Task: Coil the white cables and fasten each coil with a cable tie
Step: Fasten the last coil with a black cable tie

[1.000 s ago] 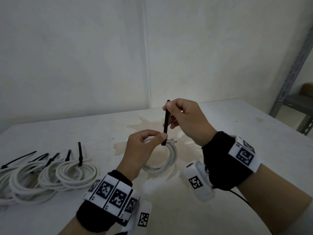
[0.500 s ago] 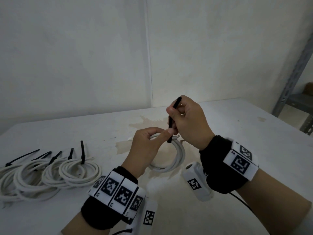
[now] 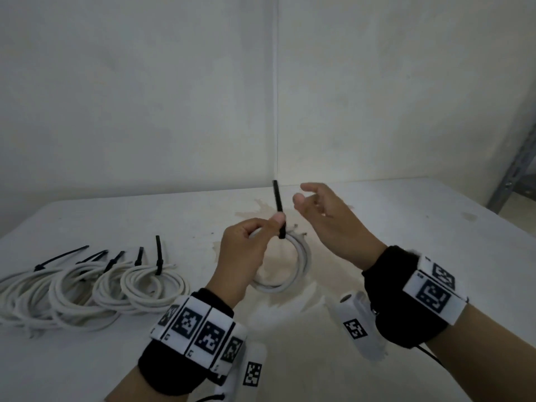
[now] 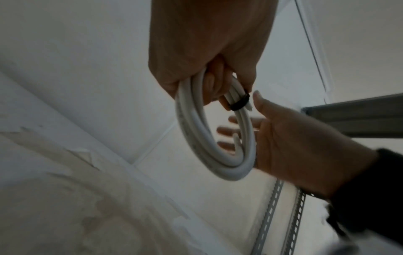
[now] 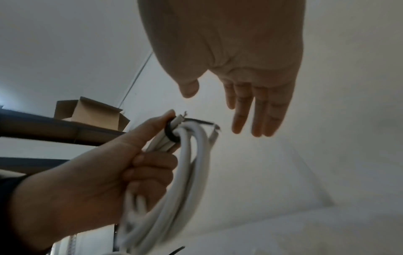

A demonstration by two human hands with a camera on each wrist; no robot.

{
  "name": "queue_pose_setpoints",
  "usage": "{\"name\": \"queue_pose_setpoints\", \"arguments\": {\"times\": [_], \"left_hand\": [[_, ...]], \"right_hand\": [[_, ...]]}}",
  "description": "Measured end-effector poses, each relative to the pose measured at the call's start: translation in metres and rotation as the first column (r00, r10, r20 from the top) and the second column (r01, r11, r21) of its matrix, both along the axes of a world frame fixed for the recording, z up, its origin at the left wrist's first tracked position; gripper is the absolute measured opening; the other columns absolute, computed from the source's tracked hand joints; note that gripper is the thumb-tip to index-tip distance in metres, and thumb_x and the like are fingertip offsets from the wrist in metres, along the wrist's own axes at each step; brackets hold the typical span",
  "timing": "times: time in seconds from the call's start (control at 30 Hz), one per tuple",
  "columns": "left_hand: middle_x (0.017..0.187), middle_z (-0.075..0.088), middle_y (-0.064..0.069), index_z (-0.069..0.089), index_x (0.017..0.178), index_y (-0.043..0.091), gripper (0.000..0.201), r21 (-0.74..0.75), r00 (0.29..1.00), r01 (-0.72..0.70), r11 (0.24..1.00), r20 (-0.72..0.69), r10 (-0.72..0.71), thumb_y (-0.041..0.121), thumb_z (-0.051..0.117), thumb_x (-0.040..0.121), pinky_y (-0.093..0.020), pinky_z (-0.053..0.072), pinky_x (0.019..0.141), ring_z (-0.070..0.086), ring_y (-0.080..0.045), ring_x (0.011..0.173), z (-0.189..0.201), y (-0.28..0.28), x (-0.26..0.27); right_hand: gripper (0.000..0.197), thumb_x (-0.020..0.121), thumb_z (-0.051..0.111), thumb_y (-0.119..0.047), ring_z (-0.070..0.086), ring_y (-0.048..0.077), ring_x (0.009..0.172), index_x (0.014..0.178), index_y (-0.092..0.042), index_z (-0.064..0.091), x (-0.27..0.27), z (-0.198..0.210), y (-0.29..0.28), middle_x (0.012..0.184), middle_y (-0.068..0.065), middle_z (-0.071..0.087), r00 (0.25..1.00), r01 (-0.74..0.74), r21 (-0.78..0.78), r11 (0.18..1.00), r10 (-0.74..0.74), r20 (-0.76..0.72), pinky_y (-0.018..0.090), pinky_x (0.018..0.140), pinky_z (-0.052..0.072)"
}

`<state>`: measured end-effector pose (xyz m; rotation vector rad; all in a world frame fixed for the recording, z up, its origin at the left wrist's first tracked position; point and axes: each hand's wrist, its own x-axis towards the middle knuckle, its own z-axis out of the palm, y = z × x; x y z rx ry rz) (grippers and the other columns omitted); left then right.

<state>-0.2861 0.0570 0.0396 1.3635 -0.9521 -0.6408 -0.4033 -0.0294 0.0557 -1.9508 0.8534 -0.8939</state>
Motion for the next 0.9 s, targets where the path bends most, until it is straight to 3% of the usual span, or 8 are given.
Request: {"name": "queue_pose_setpoints", "arguments": {"times": [0.07,0.13,0.2,0.3,0.47,0.67,0.77,0.9], "left_hand": [[0.04,0.03,0.012,0.064,0.051,0.025,0.036,-0.019,0.996,-0.067,0.998,-0.061,0.066,0.035,0.061,0.086,-0.016,0.026,0.04,0.027,-0.004,0.037,0.001,0.0,0.013],[0.042,0.03,0.01,0.066,0.06,0.022,0.03,-0.028,0.992,-0.094,0.995,-0.086,0.092,0.034,0.06,0.087,-0.016,0.027,0.04,0.027,-0.005,0.039,0.002,0.001,0.025],[0.042,0.033,0.011,0.066,0.072,0.015,0.025,-0.024,0.99,-0.099,0.995,-0.106,0.096,0.028,0.055,0.091,-0.017,0.029,0.042,0.03,-0.005,0.041,0.002,0.004,0.034],[0.055,0.045,0.003,0.057,0.079,0.014,0.021,0.014,0.987,-0.097,0.995,-0.131,0.098,0.008,0.042,0.092,-0.025,0.034,0.053,0.039,-0.011,0.051,0.001,0.011,0.049],[0.084,0.06,-0.001,0.056,0.088,0.025,0.025,0.161,0.985,-0.076,0.984,0.163,0.05,0.004,0.042,0.092,-0.023,0.044,0.068,0.057,-0.012,0.076,-0.006,0.029,0.084],[0.106,0.066,-0.01,0.06,0.118,0.01,0.027,0.304,0.891,-0.148,0.941,0.453,-0.006,0.014,0.053,0.093,-0.034,0.054,0.08,0.062,-0.022,0.093,-0.01,0.041,0.124],[0.094,0.066,-0.008,0.065,0.111,0.008,0.023,0.361,0.819,-0.18,0.915,0.571,-0.064,0.014,0.05,0.094,-0.035,0.049,0.083,0.059,-0.02,0.08,-0.011,0.04,0.138],[0.087,0.065,-0.022,0.067,0.092,-0.002,0.023,0.485,0.777,-0.228,0.844,0.613,-0.142,0.012,0.048,0.094,-0.04,0.048,0.08,0.054,-0.025,0.072,-0.019,0.037,0.155]], "right_hand": [[0.052,0.087,0.039,-0.054,0.051,-0.006,0.086,0.129,-0.024,0.038,0.006,-0.01,0.008,0.101,-0.01,0.052,0.996,-0.055,0.069,0.996,0.06,-0.07,0.008,0.075,0.04],[0.058,0.08,0.04,-0.061,0.058,0.006,0.087,0.125,-0.025,0.04,0.015,-0.02,0.017,0.105,-0.004,0.054,0.986,-0.136,0.128,0.982,0.146,-0.076,0.026,0.083,0.051],[0.041,0.087,0.045,-0.047,0.062,0.014,0.078,0.121,-0.024,0.043,0.028,-0.025,0.022,0.095,0.001,0.059,0.982,-0.186,0.131,0.974,0.189,-0.01,0.037,0.081,0.055],[0.032,0.095,0.045,-0.022,0.06,0.009,0.063,0.125,-0.011,0.045,0.045,-0.03,0.02,0.077,-0.001,0.059,0.984,-0.178,0.103,0.979,0.175,0.033,0.032,0.068,0.055],[0.033,0.096,0.046,-0.019,0.061,0.019,0.066,0.126,-0.005,0.046,0.073,-0.043,0.019,0.076,0.003,0.058,0.981,-0.187,0.117,0.975,0.191,-0.028,0.031,0.066,0.052],[0.017,0.096,0.044,-0.014,0.061,0.022,0.065,0.104,-0.006,0.056,0.109,-0.052,0.02,0.076,0.004,0.059,0.974,-0.199,0.174,0.964,0.214,-0.069,0.033,0.066,0.051],[0.023,0.095,0.04,-0.012,0.06,0.022,0.074,0.095,0.007,0.054,0.124,-0.058,0.02,0.082,0.01,0.056,0.95,-0.221,0.208,0.953,0.258,-0.174,0.04,0.074,0.05],[0.042,0.096,0.039,-0.019,0.05,0.026,0.116,0.134,0.0,0.042,0.139,-0.063,0.023,0.124,0.014,0.053,0.89,-0.251,0.252,0.935,0.325,-0.32,0.038,0.1,0.038]]}}
